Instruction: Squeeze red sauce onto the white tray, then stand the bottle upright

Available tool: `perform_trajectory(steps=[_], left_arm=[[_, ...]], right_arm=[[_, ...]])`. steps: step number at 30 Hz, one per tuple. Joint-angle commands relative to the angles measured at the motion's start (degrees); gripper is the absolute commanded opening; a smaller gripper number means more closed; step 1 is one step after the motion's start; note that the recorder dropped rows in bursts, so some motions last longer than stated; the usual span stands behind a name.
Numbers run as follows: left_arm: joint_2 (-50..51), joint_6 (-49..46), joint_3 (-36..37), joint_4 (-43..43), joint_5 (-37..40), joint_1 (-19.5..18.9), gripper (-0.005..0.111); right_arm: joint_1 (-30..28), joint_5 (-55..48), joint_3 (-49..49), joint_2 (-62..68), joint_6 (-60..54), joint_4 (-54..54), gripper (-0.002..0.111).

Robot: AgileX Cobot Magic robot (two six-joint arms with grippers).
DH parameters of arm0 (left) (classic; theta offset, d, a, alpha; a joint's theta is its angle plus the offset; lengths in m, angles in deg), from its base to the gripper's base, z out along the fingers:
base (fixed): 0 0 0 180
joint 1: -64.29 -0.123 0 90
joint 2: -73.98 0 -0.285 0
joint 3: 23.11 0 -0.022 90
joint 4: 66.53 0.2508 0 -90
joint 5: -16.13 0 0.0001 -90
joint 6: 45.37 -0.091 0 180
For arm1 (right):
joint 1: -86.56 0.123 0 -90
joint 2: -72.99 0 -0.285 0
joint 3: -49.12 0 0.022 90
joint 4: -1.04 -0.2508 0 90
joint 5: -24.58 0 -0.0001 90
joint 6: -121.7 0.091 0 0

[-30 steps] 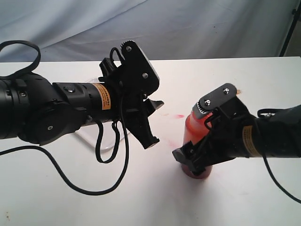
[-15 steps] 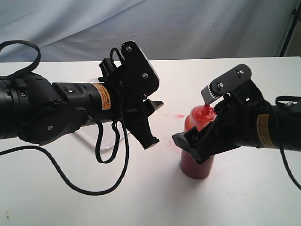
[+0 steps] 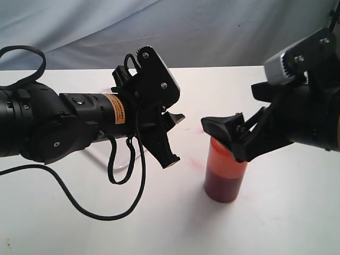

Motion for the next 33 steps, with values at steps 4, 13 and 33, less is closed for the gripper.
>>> perform_trajectory(steps=[4, 13, 33], left_arm=[[-0.5, 0.3, -0.1, -0.2, 0.1, -0.2, 0.033], [-2.2, 0.1, -0.1, 0.3, 1.0, -0.2, 0.022], [-43.9, 0.9, -0.1, 1.4, 19.6, -11.2, 0.0]], right_arm=[[0.0, -8.2, 0.3, -9.4, 0.2, 0.3, 0.105], [0.0, -22.3, 0.3, -24.8, 0.4, 0.1, 0.105], [0.0, -30.3, 0.3, -28.7, -3.5, -0.3, 0.0]])
